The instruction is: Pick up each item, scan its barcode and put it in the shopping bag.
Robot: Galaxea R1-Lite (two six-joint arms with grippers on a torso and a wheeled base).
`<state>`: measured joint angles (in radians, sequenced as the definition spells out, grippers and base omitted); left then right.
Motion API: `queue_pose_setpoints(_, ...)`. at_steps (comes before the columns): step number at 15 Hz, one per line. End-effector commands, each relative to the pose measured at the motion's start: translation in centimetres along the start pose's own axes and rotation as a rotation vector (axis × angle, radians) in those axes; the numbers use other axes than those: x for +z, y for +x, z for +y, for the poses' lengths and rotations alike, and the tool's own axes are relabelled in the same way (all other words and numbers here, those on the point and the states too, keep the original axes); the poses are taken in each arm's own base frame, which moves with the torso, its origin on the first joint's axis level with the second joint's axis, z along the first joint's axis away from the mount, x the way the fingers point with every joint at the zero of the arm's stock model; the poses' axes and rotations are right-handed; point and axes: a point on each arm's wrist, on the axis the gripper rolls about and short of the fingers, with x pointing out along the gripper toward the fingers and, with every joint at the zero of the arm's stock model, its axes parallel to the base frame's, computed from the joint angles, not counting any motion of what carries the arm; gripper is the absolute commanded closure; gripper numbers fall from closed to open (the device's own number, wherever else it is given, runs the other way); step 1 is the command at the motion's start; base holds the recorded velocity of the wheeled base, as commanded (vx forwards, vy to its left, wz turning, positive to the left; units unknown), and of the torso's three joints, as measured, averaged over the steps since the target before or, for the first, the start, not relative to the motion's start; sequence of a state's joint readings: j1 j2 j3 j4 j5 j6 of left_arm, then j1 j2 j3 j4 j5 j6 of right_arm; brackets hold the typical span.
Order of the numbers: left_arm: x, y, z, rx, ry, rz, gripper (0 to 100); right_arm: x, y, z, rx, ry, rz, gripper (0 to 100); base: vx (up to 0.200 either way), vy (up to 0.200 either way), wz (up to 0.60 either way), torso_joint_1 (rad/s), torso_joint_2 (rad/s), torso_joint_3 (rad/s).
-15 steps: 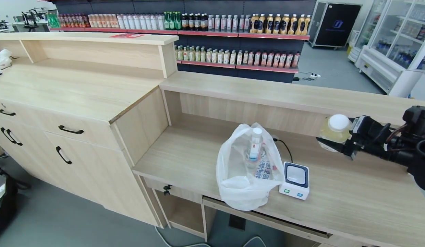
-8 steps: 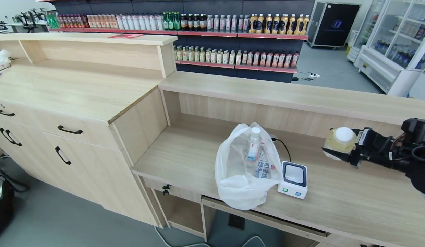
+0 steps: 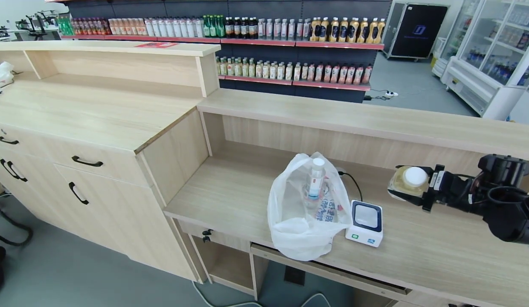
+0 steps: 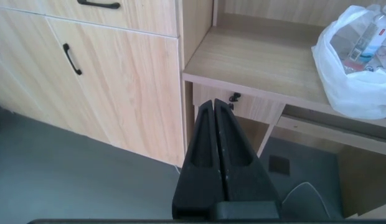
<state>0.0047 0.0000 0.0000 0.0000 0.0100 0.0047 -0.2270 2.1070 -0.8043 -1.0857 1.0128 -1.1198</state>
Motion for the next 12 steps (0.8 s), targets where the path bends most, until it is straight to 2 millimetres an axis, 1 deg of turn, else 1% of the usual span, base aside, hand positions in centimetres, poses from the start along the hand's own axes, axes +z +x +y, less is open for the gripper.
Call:
queue_pose_setpoints(1,0.0,0.0,0.0,0.001,0.0,0.0,100,-1.0,1.0,0.8,0.026,0.017,-0.016,100,0.0,0.0,0.0,0.0,0.0,0.0)
queue_pose_setpoints(5,0.0,0.0,0.0,0.001,0.0,0.0,100,-1.8,1.5,1.3,0.048,0.041,-0.034,100,0.0,0.0,0.0,0.0,0.0,0.0)
queue_pose_setpoints(7,0.0,0.0,0.0,0.001,0.0,0.0,100,-2.1,2.3,1.6,0.058,0.043,-0.045,100,0.0,0.0,0.0,0.0,0.0,0.0)
queue_pose_setpoints(12,0.0,0.0,0.0,0.001,0.0,0.0,100,-3.2,3.3,2.0,0.069,0.064,-0.051,100,0.0,0.0,0.0,0.0,0.0,0.0)
